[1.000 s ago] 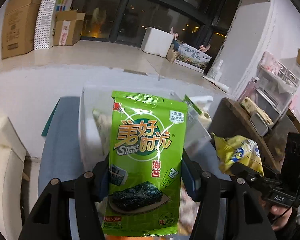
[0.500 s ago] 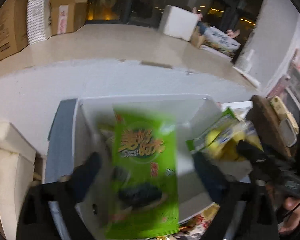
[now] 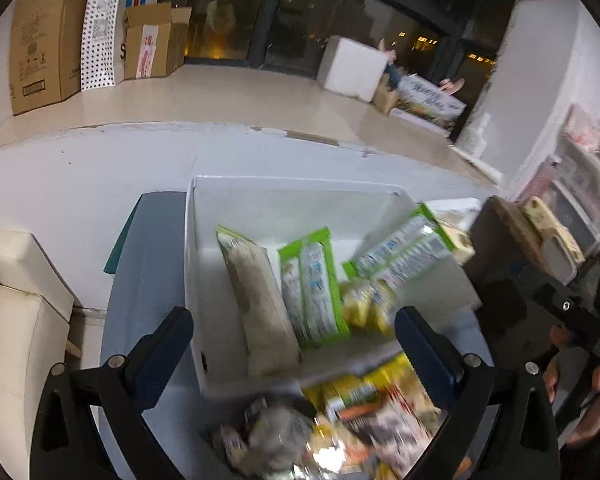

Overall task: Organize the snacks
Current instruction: 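Move both packets into the white box and open both tools, then grasp the white ink-drawing bag with the right tool while the left tool grasps the silver bag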

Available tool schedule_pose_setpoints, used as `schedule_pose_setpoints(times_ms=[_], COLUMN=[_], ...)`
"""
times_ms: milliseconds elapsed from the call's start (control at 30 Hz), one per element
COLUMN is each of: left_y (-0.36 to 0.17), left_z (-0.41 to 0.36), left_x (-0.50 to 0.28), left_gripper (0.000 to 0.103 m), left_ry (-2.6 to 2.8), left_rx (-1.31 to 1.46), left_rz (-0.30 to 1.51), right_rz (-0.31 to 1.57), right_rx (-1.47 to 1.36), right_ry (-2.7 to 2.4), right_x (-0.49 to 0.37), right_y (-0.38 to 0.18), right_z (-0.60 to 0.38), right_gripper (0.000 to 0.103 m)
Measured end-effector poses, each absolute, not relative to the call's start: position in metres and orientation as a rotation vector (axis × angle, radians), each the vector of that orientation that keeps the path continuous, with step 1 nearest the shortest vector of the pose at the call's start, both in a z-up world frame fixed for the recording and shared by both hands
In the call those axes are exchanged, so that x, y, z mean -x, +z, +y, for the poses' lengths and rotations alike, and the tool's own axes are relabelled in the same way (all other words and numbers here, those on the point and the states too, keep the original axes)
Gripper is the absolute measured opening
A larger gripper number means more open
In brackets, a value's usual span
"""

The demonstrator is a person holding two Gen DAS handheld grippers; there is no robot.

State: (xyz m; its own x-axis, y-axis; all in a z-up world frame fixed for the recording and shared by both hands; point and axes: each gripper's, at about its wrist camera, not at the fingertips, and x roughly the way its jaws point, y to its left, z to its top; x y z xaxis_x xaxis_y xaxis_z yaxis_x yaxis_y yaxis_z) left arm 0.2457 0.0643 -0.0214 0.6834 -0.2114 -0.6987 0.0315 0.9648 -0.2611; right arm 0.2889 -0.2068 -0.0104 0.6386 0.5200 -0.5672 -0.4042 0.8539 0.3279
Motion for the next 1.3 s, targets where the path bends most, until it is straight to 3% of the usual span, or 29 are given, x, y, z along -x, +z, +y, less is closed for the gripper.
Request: schedule_pose_setpoints(times_ms=[300, 533, 1000, 1067, 1100, 1133, 1300], left_y=[-0.045, -0.068, -0.079, -0.083, -0.085, -0.088, -0.096], left_z=[0.048, 0.039, 0.043, 0.045, 0.046, 0.049, 0.050], left_x=[-0.134, -0.091, -0.072, -0.073, -0.073, -0.074, -0.080], left_gripper=[0.103, 0.103, 0.103, 0.103, 0.103, 0.103, 0.103], left_ry=[-0.193, -0.182, -0.157, -0.150, -0.146, -0.138, -0.136], left_rx=[0.253, 0.310, 0.281, 0.287, 0.290, 0.296, 0.305], left_rz=[0.787, 0.803, 0.818, 0.827, 0.832, 0.839, 0.854], right_rz=[0.642, 0.726, 0.885, 0.895, 0.849, 0.837, 0.882], right_rx=[-0.225, -0.118, 0.324, 0.351, 0.410, 0.420, 0.328], right_ry=[0.532, 0.475, 0.509, 0.506, 0.468, 0.476, 0.506], right_x=[-0.180, -0.123, -0.171, -0.179, -0.179, -0.179, -0.180], right_y=[-0.032, -0.079, -0.137, -0.144, -0.144, -0.142, -0.130], right_z=[-0.256, -0.249, -0.135, -0.129, -0.126, -0.126, -0.142], right_gripper=[0.103, 0.103, 0.103, 0.092, 0.062, 0.042, 0.038])
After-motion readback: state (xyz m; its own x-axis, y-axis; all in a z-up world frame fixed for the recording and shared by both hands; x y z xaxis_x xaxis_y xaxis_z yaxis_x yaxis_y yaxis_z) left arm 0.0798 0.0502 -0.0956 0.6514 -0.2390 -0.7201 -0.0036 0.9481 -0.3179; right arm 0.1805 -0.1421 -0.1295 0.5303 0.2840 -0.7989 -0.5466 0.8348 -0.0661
